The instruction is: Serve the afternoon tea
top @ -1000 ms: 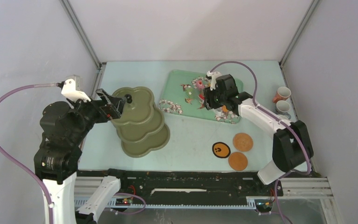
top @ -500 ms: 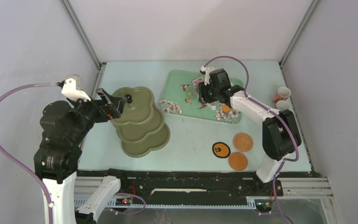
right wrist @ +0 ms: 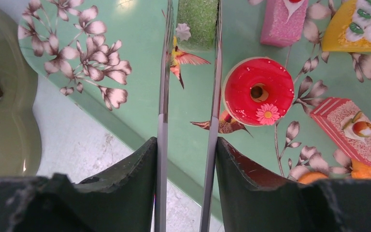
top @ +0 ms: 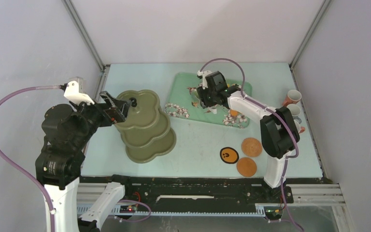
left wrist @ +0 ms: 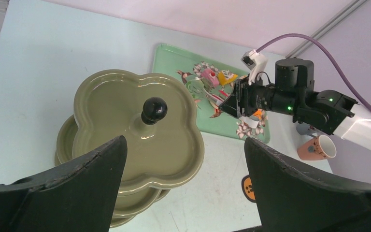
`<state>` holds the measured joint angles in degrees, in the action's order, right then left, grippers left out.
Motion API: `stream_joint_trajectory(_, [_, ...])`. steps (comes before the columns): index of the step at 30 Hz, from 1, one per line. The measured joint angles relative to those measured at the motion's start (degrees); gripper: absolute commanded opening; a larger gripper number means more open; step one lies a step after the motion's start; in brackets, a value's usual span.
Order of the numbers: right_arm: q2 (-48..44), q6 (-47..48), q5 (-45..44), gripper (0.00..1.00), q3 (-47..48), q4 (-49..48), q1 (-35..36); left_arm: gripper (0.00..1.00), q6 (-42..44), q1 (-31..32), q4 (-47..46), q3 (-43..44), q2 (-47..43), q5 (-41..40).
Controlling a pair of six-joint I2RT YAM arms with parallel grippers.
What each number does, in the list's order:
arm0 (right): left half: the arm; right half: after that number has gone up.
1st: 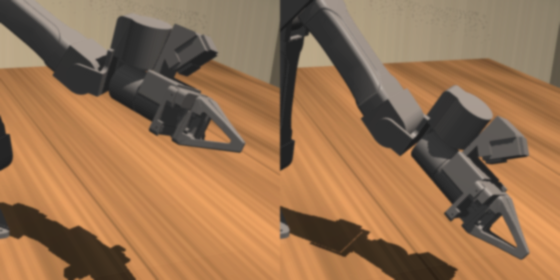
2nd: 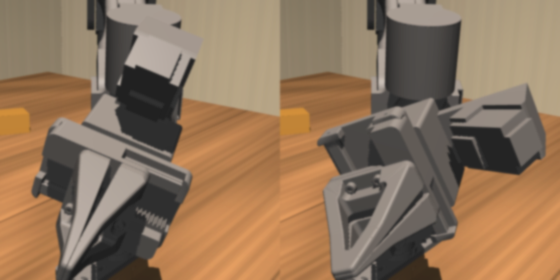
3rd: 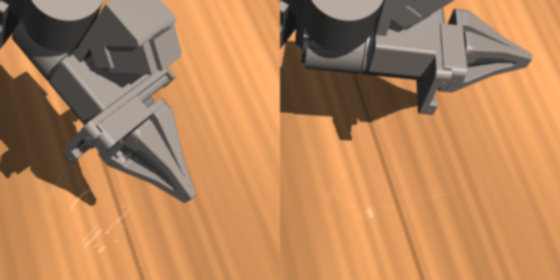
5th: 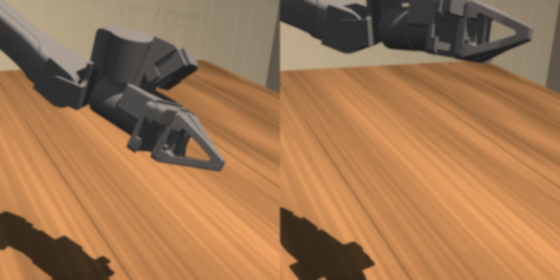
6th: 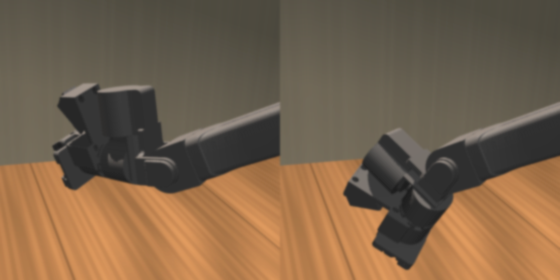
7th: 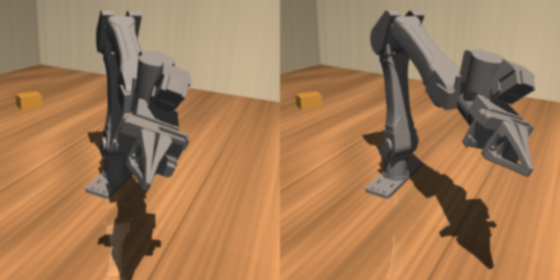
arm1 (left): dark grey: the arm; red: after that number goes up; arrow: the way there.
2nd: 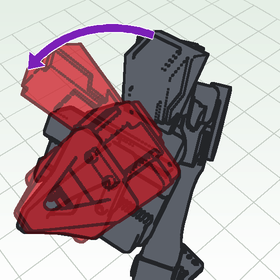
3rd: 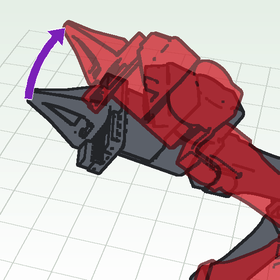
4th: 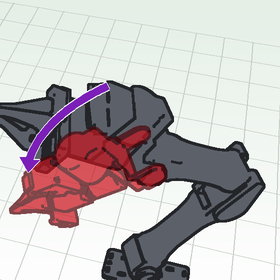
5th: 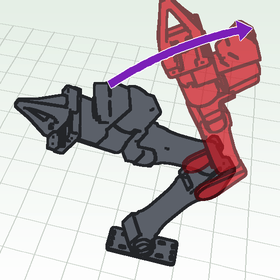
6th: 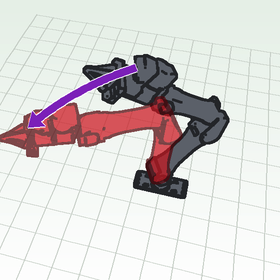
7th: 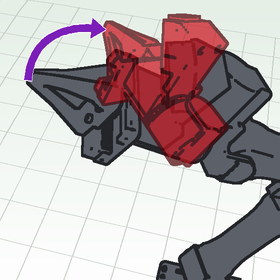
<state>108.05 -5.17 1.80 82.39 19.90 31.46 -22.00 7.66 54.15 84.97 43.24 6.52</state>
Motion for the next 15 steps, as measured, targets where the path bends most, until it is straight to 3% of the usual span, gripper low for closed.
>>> stream_joint_trajectory(5, [2.2,0.6,-2.8,0.40,1.8,1.7,1.2,0.98,0.0,0.0,0.0,0.0,0.0,-0.2])
stream_joint_trajectory(11, [2.5,0.7,-4.8,0.13,1.8,2.8,1.9,0.98,0.0,0.0,0.0,0.0,0.0,-0.3])
stream_joint_trajectory(15, [2.3,0.7,-5.2,0.03,1.7,2.8,1.8,0.98,0.0,0.0,0.0,0.0,0.0,-0.3])
